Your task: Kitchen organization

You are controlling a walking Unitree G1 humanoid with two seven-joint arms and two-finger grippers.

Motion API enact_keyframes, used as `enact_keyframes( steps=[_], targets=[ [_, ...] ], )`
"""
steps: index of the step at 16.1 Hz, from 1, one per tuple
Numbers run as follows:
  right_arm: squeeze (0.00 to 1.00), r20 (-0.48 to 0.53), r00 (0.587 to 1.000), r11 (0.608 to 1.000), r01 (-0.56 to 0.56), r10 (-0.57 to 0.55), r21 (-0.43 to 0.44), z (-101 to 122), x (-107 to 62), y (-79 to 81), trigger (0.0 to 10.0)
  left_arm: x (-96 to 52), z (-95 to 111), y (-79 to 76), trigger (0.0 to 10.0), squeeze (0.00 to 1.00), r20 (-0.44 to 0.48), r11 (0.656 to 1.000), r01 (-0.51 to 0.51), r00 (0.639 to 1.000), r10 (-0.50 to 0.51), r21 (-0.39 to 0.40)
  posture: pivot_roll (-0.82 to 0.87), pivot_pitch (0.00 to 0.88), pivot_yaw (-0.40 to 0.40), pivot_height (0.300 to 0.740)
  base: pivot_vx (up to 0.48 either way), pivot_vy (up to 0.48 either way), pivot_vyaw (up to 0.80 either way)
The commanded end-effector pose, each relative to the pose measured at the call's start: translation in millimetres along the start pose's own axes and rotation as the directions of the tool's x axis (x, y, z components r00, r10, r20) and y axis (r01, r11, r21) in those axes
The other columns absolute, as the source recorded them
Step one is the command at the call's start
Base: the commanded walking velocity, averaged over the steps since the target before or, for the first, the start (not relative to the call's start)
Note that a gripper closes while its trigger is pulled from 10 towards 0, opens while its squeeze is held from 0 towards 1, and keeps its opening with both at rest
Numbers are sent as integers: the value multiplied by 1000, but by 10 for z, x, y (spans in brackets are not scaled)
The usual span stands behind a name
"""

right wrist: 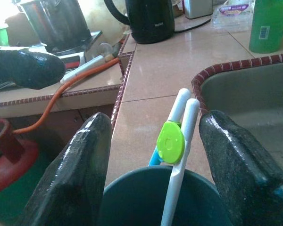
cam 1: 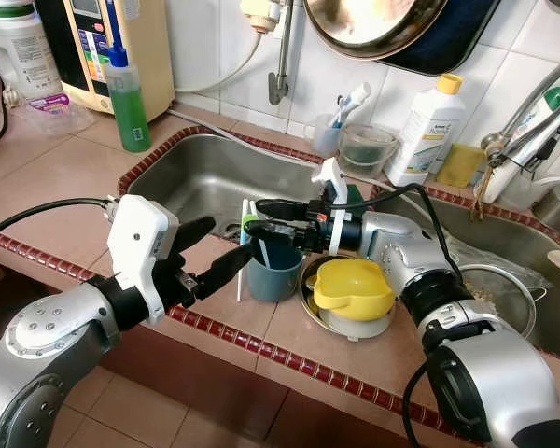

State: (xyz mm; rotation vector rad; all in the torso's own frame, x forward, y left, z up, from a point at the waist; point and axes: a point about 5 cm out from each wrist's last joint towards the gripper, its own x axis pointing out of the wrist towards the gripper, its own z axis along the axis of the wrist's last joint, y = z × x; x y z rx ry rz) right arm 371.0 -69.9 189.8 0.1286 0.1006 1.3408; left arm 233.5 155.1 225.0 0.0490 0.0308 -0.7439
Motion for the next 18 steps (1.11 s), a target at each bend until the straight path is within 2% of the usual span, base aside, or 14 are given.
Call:
enact_keyframes(
  steps=[1, 7, 15, 16, 17, 18],
  targets=[
    [0, -4, 1000, 1000, 2, -2, -14, 78, -19, -24, 10000, -10, 44, -44, 10000, 0, 10, 1000, 18, 1000, -18, 17, 11, 62, -120, 740, 0, 0, 0],
    [0, -49, 999, 1000, 6, -5, 15, -2, 30, -19, 10000, -12, 71, -89, 10000, 0, 17, 999, 34, 999, -34, 14, 20, 59, -129, 740, 0, 0, 0],
    [0, -42, 999, 998, -27, 30, 64, -55, 167, 40, 10000, -16, 84, -155, 10000, 0, 23, 999, 51, 998, -51, 8, 34, 59, -139, 740, 0, 0, 0],
    [0, -40, 999, 997, -30, 33, 66, -55, 173, 44, 5725, -21, 87, -159, 10000, 0, 23, 999, 50, 998, -50, 9, 35, 59, -140, 740, 0, 0, 0],
    [0, -36, 999, 997, -28, 30, 66, -52, 174, 43, 4118, -24, 88, -159, 10000, 0, 23, 999, 49, 999, -49, 8, 36, 59, -141, 740, 0, 0, 0],
    [0, -31, 999, 997, -26, 28, 71, -50, 175, 41, 0, -26, 90, -159, 10000, 0, 24, 999, 47, 999, -47, 8, 36, 59, -141, 740, 0, 0, 0]
  ],
)
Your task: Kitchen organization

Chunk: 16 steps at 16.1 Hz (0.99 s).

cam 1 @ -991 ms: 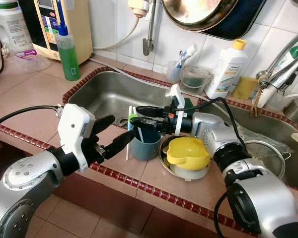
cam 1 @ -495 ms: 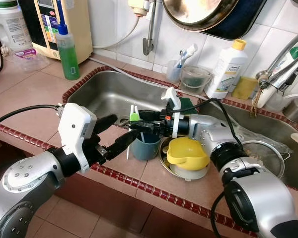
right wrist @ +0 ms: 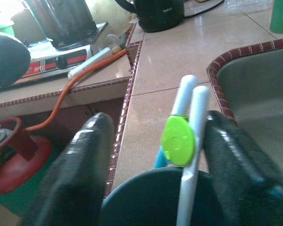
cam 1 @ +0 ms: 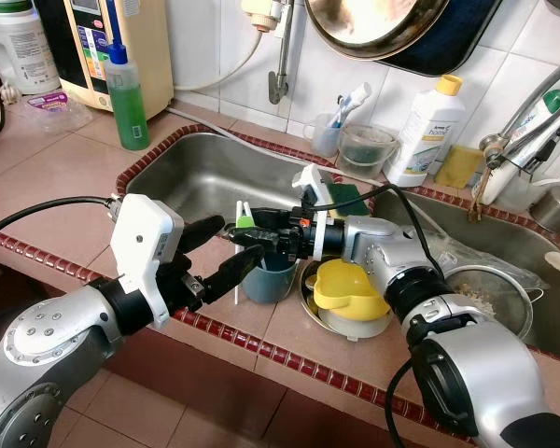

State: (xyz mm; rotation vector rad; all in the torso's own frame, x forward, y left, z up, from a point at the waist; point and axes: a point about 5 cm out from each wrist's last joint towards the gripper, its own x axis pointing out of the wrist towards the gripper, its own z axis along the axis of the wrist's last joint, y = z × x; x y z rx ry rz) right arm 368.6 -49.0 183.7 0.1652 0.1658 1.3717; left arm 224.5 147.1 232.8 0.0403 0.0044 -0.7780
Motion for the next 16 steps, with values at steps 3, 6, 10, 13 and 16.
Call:
enact_keyframes(
  steps=[3, 6, 10, 13, 16],
  targets=[
    [0, -15, 1000, 1000, 9, -9, 12, 23, -26, -23, 0, -27, 22, -34, 10000, 0, -2, 1000, 0, 1000, 0, 4, 38, 64, -140, 740, 0, 0, 0],
    [0, -41, 999, 1000, 12, -12, -15, 39, -38, -30, 0, -28, 34, -20, 10000, 0, 1, 1000, -7, 1000, 7, 5, 34, 68, -139, 740, 0, 0, 0],
    [0, -35, 999, 1000, 11, -12, -19, 68, -59, -39, 0, -25, 40, -12, 10000, 0, 2, 1000, -11, 1000, 11, 4, 31, 70, -135, 740, 0, 0, 0],
    [0, -26, 1000, 1000, 14, -15, -24, 103, -64, -45, 0, -21, 52, 0, 10000, 0, 4, 1000, -13, 1000, 13, 4, 27, 72, -133, 740, 0, 0, 0],
    [0, -9, 1000, 1000, 13, -13, -29, 143, -67, -47, 0, -14, 50, -1, 10000, 0, 4, 1000, -12, 1000, 12, 1, 25, 73, -133, 740, 0, 0, 0]
  ],
)
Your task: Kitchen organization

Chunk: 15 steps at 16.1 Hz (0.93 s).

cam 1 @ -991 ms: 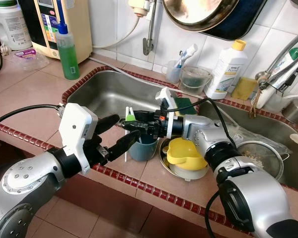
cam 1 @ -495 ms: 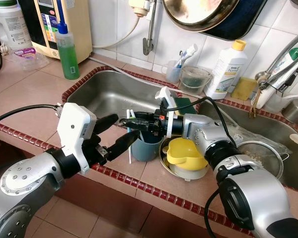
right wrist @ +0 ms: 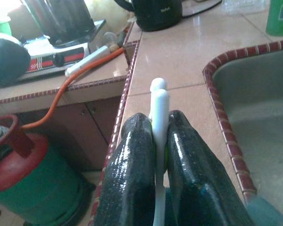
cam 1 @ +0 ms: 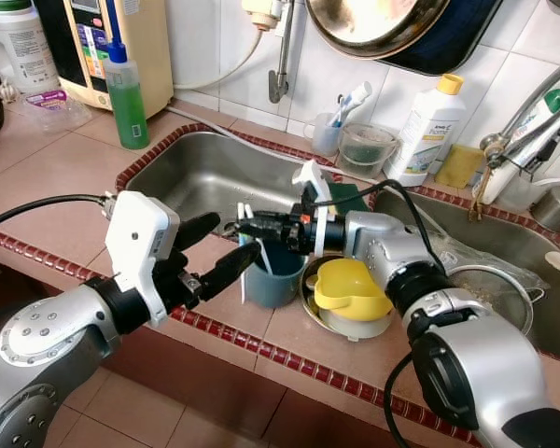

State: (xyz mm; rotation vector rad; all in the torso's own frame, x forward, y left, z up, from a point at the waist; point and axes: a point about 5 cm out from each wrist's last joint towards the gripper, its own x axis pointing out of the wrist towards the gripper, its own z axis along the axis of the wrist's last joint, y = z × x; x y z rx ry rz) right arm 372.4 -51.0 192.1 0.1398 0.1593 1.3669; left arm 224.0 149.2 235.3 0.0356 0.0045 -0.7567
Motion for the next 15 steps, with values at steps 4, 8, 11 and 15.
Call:
enact_keyframes(
  steps=[4, 8, 11, 15],
  targets=[
    [0, 36, 999, 1000, 9, -8, -28, 161, -59, -36, 0, 12, 33, 0, 10000, 0, 4, 1000, 9, 1000, -9, 5, 18, 77, -126, 740, 0, 0, 0],
    [0, 57, 998, 999, 17, -15, -34, 221, -89, -51, 0, 19, 40, 17, 10000, 0, 5, 1000, 13, 1000, -13, 6, 14, 75, -115, 740, 0, 0, 0],
    [0, 68, 998, 999, -1, 3, -35, 247, -103, -47, 10000, 27, 44, 20, 10000, 0, 2, 1000, 22, 1000, -22, 4, 9, 80, -107, 740, 0, 0, 0],
    [0, 136, 990, 999, -38, 40, -17, 316, -153, -39, 10000, 32, 42, 15, 10000, 0, -2, 999, 32, 999, -32, 2, 8, 87, -102, 740, 0, 0, 0]
  ],
)
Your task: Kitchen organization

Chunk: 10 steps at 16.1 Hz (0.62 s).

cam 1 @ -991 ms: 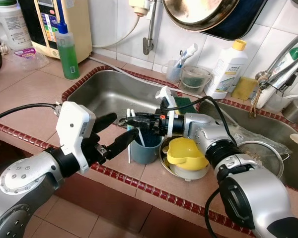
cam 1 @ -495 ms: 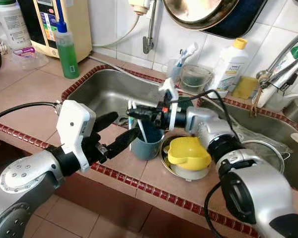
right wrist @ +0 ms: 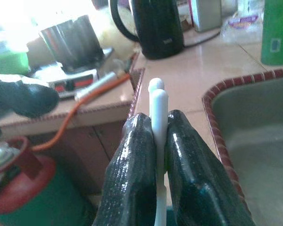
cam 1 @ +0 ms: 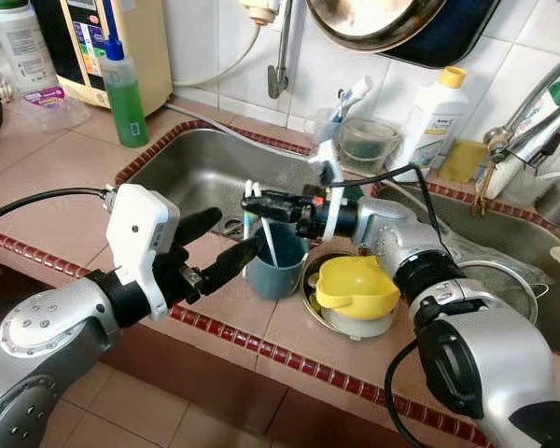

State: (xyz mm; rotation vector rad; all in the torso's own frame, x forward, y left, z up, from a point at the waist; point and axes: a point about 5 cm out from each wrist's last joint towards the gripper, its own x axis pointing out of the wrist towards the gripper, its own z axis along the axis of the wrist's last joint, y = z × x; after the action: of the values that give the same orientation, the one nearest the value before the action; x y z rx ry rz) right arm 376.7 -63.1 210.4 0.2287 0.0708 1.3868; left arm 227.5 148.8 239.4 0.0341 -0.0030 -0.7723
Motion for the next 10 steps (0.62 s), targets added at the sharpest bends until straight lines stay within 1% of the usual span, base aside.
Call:
enact_keyframes(
  steps=[1, 4, 6, 7, 10],
  targets=[
    [0, 33, 999, 999, -20, 21, -25, 140, -46, -5, 10000, 7, -5, -9, 10000, 0, -14, 1000, 20, 1000, -20, 1, 9, 81, -102, 740, 0, 0, 0],
    [0, 54, 998, 999, -31, 33, -26, 169, -78, -4, 10000, 24, 9, -4, 10000, 0, -10, 1000, 27, 1000, -27, 1, 8, 76, -95, 740, 0, 0, 0],
    [0, 103, 994, 998, -38, 42, -45, 257, -128, -3, 10000, 37, 19, 4, 10000, 0, -12, 999, 38, 999, -38, 4, -1, 74, -82, 740, 0, 0, 0],
    [0, 150, 988, 998, -41, 48, -46, 342, -158, 0, 10000, 46, 19, 7, 10000, 0, -13, 999, 44, 999, -44, 4, -8, 72, -78, 740, 0, 0, 0],
    [0, 199, 978, 997, -52, 64, -62, 463, -192, 13, 10000, 71, 22, 12, 10000, 0, -13, 998, 57, 998, -56, 4, -19, 70, -68, 740, 0, 0, 0]
  ],
)
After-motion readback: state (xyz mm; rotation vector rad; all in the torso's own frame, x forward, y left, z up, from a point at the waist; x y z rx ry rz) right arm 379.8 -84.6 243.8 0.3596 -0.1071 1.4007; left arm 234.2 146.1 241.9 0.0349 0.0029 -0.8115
